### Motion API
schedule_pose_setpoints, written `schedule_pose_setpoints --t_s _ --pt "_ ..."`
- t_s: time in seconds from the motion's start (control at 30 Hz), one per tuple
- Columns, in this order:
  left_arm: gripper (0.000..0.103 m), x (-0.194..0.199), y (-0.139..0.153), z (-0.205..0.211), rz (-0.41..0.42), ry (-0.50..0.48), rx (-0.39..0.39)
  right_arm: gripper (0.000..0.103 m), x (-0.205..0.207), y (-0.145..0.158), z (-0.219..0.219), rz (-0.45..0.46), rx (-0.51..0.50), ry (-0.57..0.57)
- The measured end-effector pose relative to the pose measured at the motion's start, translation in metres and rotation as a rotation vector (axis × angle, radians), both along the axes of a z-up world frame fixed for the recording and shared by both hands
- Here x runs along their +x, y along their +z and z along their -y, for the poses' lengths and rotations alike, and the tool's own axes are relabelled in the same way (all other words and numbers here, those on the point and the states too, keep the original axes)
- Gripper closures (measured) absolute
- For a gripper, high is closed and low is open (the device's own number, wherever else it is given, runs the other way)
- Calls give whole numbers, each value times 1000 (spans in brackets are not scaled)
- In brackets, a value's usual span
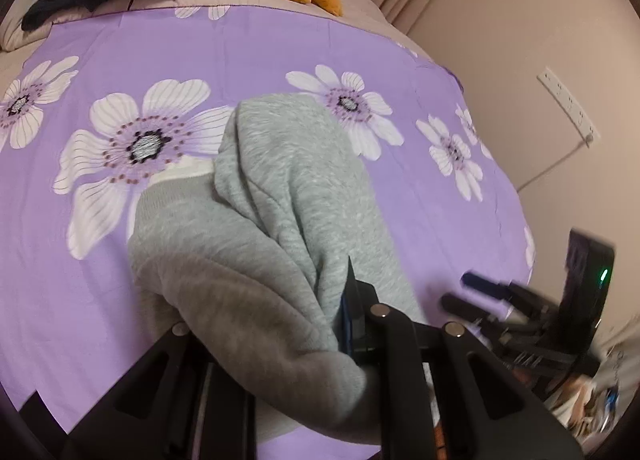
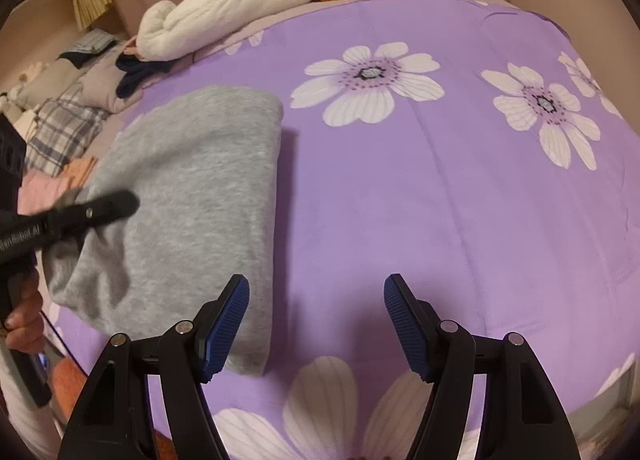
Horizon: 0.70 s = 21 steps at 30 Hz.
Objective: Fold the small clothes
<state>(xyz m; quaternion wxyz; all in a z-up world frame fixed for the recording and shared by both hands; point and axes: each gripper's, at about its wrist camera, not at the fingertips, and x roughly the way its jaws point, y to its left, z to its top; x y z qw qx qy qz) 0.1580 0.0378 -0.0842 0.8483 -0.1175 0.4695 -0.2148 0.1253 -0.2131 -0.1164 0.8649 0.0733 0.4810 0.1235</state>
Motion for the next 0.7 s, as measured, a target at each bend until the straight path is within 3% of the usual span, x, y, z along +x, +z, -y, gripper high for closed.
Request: schedule_pose_setpoints --t_s 0.13,0.2,0.47,0.6,0.7 --pt "82 3 -40 -15 -80 17 58 33 1 -2 -10 -5 17 30" --pt "73 1 -56 -21 -86 42 64 33 2 -5 -16 -17 19 46" --pt "54 -24 -39 -34 -85 75 16 33 3 -14 -41 -51 28 120" --pt "48 -43 -41 -41 -114 81 -48 33 1 -15 -47 -56 35 137" --pt "48 -53 -51 -45 -144 107 -46 33 0 -17 -51 -67 33 148"
